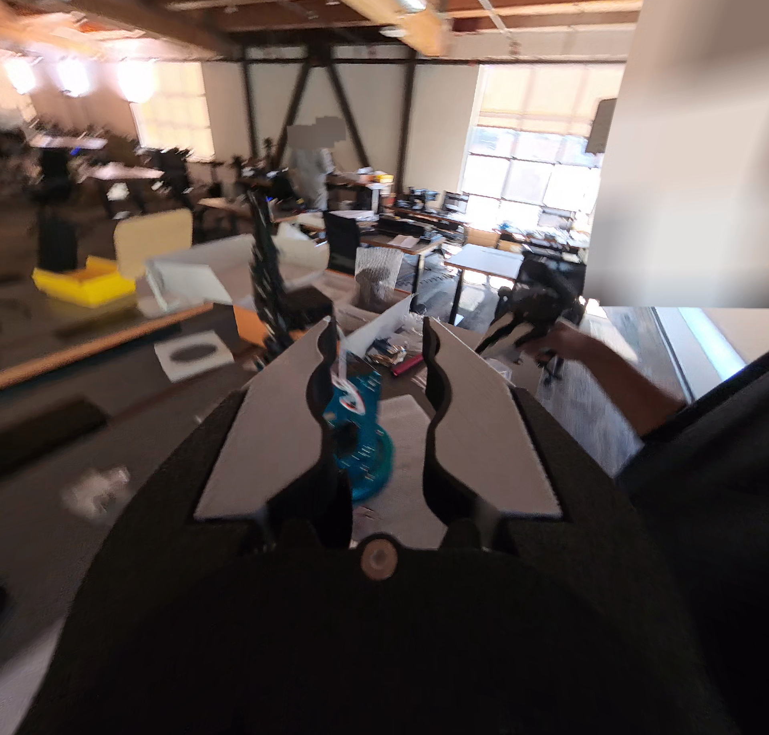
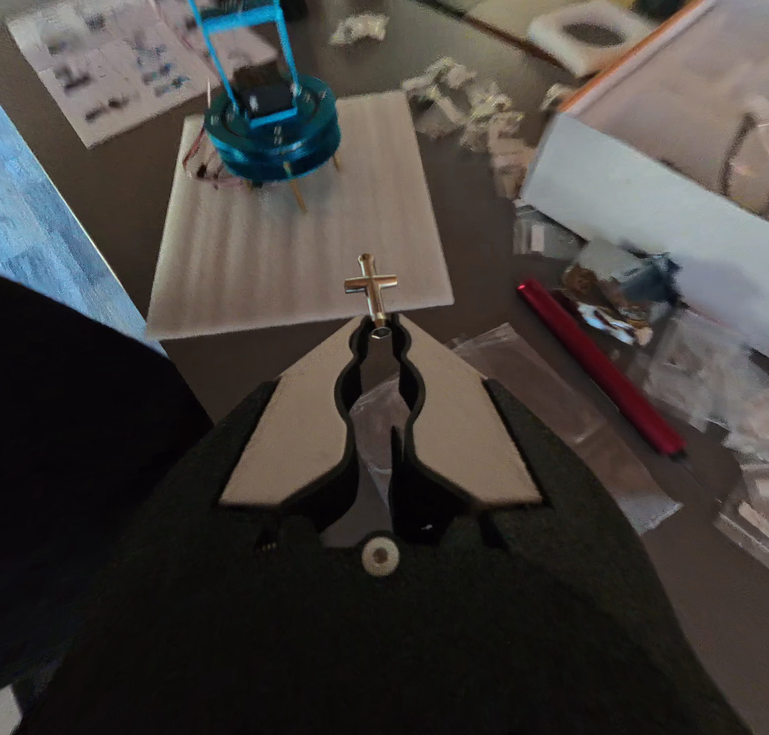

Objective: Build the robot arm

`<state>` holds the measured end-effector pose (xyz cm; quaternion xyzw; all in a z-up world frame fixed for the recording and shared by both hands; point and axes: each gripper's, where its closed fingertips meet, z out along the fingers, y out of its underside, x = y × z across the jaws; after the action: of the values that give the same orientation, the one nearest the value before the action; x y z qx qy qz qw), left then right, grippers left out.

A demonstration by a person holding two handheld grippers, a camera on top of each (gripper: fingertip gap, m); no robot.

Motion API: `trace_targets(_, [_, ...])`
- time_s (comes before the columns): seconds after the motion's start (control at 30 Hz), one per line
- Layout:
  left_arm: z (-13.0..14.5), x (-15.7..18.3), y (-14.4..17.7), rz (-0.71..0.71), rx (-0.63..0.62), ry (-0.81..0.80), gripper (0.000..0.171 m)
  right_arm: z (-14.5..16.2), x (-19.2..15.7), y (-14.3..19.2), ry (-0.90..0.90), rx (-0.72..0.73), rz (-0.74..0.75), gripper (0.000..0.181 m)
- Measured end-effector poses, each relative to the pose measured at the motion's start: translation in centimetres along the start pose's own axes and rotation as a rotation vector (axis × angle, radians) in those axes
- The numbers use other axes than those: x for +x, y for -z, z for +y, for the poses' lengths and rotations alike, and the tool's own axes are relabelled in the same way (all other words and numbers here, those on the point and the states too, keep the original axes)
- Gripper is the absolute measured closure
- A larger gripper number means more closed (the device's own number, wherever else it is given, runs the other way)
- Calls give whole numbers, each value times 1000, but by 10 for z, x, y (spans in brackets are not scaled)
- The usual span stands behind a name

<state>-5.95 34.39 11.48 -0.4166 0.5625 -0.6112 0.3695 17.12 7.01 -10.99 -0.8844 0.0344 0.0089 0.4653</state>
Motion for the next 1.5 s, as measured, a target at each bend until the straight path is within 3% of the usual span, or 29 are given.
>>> trace_targets(0.1, [29,21,2,-99,-26,71,132,28,-23,-40,65,-171,-91,171])
trace_targets(0.2, [60,10,-4,-261,-107,66,131,27,-57,-66,32,-130,-334,173])
trace_targets(0.27, [73,-9,-10,-395,-201,45,130,28,-72,-80,69,-150,-409,172])
trace_targets(0.37, [67,-27,-21,-523,-256,-4,131,21,-84,-104,160,-160,-425,171])
trace_targets(0.43, [55,-30,-31,-553,-242,3,130,8,-98,-115,151,-129,-506,171])
trace_targets(0.53, [39,-28,-46,-568,-204,29,128,13,-100,-137,230,-195,-523,170])
trace_targets(0.73, [29,-26,-60,-630,-160,51,127,10,-107,-144,199,-172,-649,171])
trace_targets(0.97, [51,-19,-52,-729,-174,92,128,48,-79,-137,233,-301,-624,171])
trace_targets(1.13, [64,-10,-47,-748,-172,143,127,50,-75,-133,217,-275,-628,169])
trace_targets(1.33, [88,-9,-30,-859,-257,195,128,13,-76,-127,154,-113,-590,163])
trace_targets(1.5, [103,4,-24,-832,-217,224,129,-72,-89,-110,103,238,-538,154])
